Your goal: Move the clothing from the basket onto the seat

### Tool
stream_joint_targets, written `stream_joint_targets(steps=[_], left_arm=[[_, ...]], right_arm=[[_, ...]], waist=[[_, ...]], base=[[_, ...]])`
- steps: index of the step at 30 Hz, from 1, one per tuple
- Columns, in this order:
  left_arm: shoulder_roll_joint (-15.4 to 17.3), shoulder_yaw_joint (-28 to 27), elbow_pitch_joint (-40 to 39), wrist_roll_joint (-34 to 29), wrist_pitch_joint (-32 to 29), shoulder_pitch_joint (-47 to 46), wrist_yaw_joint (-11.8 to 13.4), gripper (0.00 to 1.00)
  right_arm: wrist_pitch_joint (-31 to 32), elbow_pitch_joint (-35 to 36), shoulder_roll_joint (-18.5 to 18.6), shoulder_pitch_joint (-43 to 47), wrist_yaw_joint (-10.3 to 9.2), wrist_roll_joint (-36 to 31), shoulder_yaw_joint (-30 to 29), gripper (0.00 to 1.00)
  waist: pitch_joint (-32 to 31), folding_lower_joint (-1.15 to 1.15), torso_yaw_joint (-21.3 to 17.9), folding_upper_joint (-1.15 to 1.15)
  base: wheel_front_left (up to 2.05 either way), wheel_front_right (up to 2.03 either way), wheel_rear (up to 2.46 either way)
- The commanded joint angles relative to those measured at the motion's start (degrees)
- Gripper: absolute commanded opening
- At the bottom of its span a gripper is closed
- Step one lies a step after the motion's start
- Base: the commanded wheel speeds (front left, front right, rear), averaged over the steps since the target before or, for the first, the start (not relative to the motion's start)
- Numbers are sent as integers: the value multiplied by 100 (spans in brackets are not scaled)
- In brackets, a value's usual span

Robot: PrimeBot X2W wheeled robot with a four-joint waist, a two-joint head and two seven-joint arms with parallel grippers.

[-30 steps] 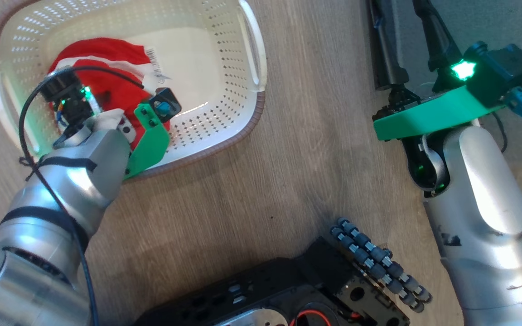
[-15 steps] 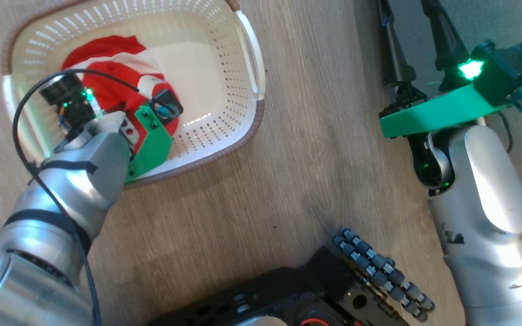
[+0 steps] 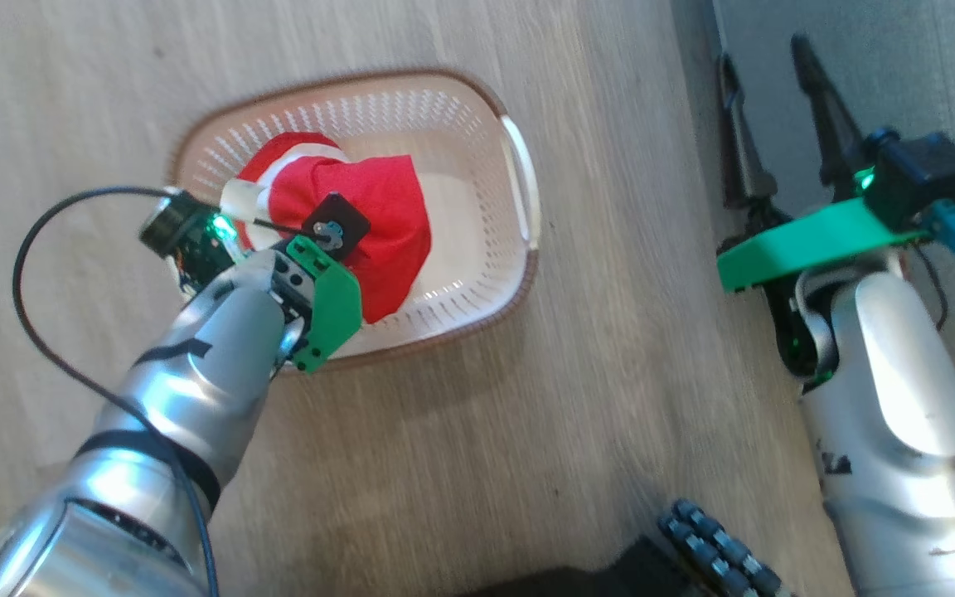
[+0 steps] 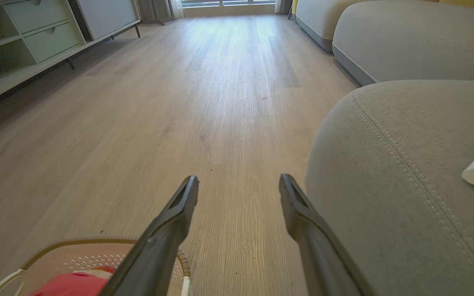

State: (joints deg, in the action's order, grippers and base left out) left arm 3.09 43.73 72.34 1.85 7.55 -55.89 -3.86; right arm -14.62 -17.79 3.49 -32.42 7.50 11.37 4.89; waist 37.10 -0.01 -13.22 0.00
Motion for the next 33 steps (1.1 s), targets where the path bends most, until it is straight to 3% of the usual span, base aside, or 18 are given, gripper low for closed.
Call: stream_joint_targets(steps=[1,9,20,33], left_arm=[[19,-209,-134,183,190,144,36,0],[-18,-447,-563,892,547,476,-11,0],[-21,-245,-2042,2111,704,748,353,0],[-21,-48,-3297,2483,738,739,750,0]], right_arm=[[-38,74,-61,248,-1,-97,53,100],[-38,-138,-61,529,-1,-243,-35,100],[-38,-570,-61,963,-1,-437,-43,100],[-38,-800,-60,1472,-1,-407,85,100]], waist=[[-545,1,376,0],[-1278,1,728,0],[-2327,1,1089,0],[-3150,1,1215,0]], base=[[0,0,0],[0,0,0],[0,0,0],[0,0,0]])
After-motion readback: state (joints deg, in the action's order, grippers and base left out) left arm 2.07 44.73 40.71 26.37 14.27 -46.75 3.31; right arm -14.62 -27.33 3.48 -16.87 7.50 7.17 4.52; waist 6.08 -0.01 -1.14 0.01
